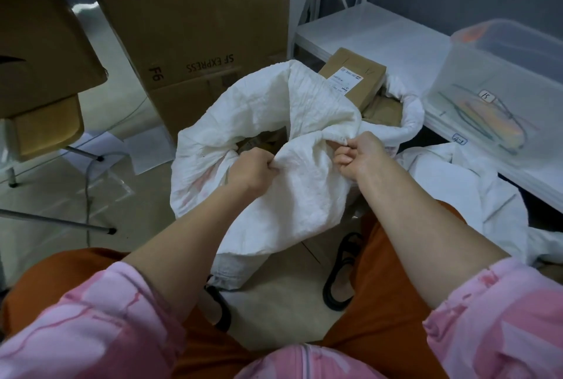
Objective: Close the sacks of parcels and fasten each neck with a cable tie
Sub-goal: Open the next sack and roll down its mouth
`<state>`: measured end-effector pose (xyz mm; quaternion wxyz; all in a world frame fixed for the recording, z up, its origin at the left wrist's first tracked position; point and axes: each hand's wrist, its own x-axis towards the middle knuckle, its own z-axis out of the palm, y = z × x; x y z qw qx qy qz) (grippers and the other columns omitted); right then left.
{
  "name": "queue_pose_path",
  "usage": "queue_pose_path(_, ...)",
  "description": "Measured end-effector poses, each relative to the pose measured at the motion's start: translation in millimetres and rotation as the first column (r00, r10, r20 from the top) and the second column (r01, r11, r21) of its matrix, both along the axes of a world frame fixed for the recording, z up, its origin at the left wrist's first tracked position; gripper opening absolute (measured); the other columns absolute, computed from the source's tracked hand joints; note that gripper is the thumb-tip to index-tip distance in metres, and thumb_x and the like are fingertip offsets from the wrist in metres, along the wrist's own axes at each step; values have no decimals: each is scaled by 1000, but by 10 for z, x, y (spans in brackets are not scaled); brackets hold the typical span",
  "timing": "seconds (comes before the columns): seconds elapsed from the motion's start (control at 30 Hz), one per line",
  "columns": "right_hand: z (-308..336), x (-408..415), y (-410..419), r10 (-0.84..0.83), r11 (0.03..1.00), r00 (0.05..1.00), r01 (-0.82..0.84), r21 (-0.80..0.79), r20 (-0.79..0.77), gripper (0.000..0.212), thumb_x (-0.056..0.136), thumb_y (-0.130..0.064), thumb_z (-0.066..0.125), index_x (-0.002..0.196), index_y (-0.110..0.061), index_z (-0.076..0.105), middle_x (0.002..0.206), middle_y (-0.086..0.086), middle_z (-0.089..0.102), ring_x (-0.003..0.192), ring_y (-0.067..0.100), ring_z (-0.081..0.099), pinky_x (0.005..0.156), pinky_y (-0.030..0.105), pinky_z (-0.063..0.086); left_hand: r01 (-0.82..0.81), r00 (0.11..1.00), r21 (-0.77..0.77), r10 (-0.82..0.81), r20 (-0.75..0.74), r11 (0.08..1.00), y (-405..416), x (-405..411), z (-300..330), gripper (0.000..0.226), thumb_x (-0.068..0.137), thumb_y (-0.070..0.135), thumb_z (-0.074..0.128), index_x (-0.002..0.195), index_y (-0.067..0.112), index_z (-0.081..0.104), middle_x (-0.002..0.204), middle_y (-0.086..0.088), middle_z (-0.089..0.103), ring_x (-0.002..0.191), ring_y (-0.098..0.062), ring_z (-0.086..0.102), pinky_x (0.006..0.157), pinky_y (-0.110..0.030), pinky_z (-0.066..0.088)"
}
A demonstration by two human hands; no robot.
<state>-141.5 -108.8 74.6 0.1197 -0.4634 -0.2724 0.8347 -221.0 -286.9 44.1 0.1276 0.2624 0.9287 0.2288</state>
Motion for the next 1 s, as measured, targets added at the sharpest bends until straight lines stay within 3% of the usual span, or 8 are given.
queue_pose_path(0.23, 83, -28, 125, -203, 979, 972, 202, 22, 117, 25, 95, -2, 34, 75, -7, 48, 66, 3, 39, 49, 10, 31, 32, 14, 23, -58, 912, -144, -6, -411, 988, -330, -109, 91, 36, 89, 2, 46, 109, 20, 71, 98, -6, 69, 84, -27, 63, 67, -33, 49)
queue_pose_path(0.33, 148, -35, 10, -214, 884, 950, 88, 460, 229, 18, 96, -11, 41, 110, -12, 51, 93, 2, 50, 67, 13, 45, 55, 21, 37, -28, 889, -136, -37, -456, 990, -319, 39, 83, 34, 89, 3, 47, 109, 18, 71, 98, -7, 69, 88, -25, 61, 66, -29, 37)
queue_pose_path(0.4, 188, 18, -109, -156, 387, 917, -286, 877, 368, 32, 90, -14, 55, 122, -14, 49, 113, 1, 53, 93, 17, 55, 74, 25, 41, -23, 892, -84, -18, -453, 996, -302, 88, 69, 33, 88, 2, 48, 106, 17, 72, 96, -7, 70, 88, -25, 61, 67, -28, 36)
queue_pose_path(0.53, 249, 27, -660, 194, -433, 620, -641, 634, 760, 44, 81, -33, 71, 120, -18, 56, 122, 3, 51, 107, 22, 53, 82, 32, 43, 70, 916, 91, -28, -400, 993, -184, 175, 35, 27, 86, 2, 52, 96, 14, 75, 95, -5, 70, 86, -22, 63, 76, -32, 49)
queue_pose_path(0.7, -13, -25, -787, -12, -664, 617, -593, 455, 787, 13, 92, -17, 54, 81, -16, 48, 83, 2, 52, 76, 22, 52, 61, 32, 35, -296, 937, 421, 346, -45, 858, -226, 334, 38, 27, 88, 13, 59, 115, 11, 63, 109, -2, 65, 91, -18, 64, 83, -29, 53)
queue_pose_path(0.83, -54, 36, -759, 59, -727, 700, -458, 511, 711, 18, 93, -19, 49, 77, -14, 42, 71, 1, 46, 66, 22, 47, 56, 31, 29, -929, 245, 96, 401, 883, 357, -411, 161, 73, 41, 84, 40, 68, 111, 19, 45, 106, -6, 51, 84, -25, 60, 68, -35, 59)
queue_pose_path(0.9, -39, 73, -768, 148, -748, 723, -364, 554, 675, 17, 89, -16, 51, 75, -14, 42, 70, 3, 47, 63, 23, 46, 55, 32, 30, -968, 0, -49, 194, 981, 246, -482, 80, 10, 60, 73, 48, 77, 112, 14, 47, 111, -9, 49, 81, -23, 59, 45, -24, 52)
queue_pose_path(1.0, -16, 161, -759, 305, -743, 719, -232, 628, 625, 22, 81, -11, 55, 69, -16, 37, 65, -1, 42, 58, 20, 40, 49, 29, 27, -965, -96, -123, 125, 988, 231, -433, 34, -64, 63, 62, 41, 87, 106, 8, 55, 92, -8, 55, 54, -11, 54, 35, -15, 42)
